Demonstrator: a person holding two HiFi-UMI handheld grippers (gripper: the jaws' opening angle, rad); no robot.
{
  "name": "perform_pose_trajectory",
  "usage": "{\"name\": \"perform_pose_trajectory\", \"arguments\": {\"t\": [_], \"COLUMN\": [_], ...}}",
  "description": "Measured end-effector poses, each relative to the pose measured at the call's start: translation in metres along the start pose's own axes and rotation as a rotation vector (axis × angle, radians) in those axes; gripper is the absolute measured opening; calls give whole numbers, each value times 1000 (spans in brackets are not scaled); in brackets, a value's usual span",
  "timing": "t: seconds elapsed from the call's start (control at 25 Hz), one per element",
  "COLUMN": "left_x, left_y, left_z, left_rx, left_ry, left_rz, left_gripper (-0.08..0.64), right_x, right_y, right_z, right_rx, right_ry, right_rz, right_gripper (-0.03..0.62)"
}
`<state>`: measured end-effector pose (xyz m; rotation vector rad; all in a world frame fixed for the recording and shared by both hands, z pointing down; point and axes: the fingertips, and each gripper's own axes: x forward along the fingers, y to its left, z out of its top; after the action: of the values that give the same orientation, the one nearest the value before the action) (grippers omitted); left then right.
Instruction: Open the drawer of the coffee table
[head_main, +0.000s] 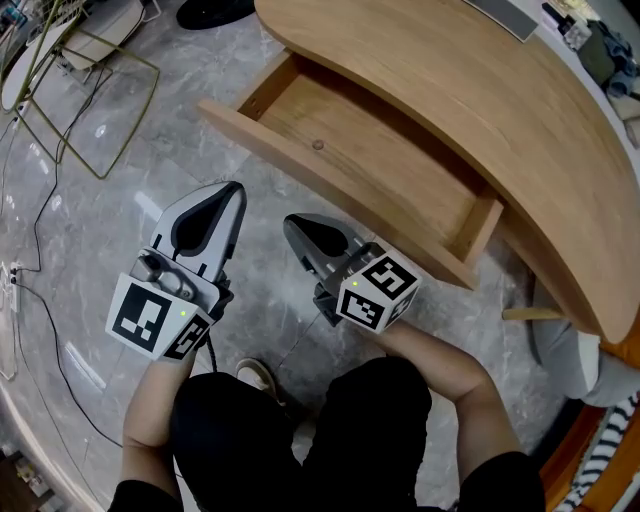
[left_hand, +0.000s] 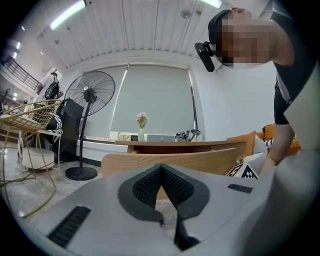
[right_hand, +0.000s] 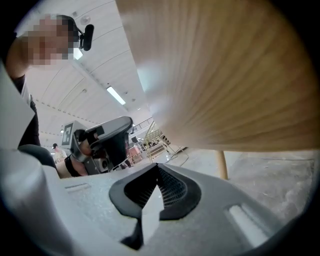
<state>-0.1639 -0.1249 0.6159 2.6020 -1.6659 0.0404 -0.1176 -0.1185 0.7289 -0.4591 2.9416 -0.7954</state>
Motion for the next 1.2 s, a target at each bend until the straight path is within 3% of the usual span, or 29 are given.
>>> {"name": "perform_pose_trajectory", "arguments": {"t": [0.24, 0.44, 0.6, 0.84, 1.2], "left_x": [-9, -15, -21, -33, -24], "left_y": [44, 44, 37, 10, -31], "left_z": [18, 37, 72, 126, 227], "left_rx": [26, -20, -88, -121, -169], "left_ry": [9, 64, 89, 146, 157], "left_rz": [123, 114, 146, 133, 116], "left_gripper": [8, 6, 6, 6, 7], "right_x": [21, 34, 30, 11, -38], "right_y": [42, 73, 84, 83, 129], "right_z": [9, 49, 92, 168, 279], "right_rx": [8, 69, 158, 214, 114], "right_ry": [98, 101, 100, 67, 98], "right_rz": [96, 109, 65, -56, -138], "right_gripper": [5, 5, 5, 5, 5]}}
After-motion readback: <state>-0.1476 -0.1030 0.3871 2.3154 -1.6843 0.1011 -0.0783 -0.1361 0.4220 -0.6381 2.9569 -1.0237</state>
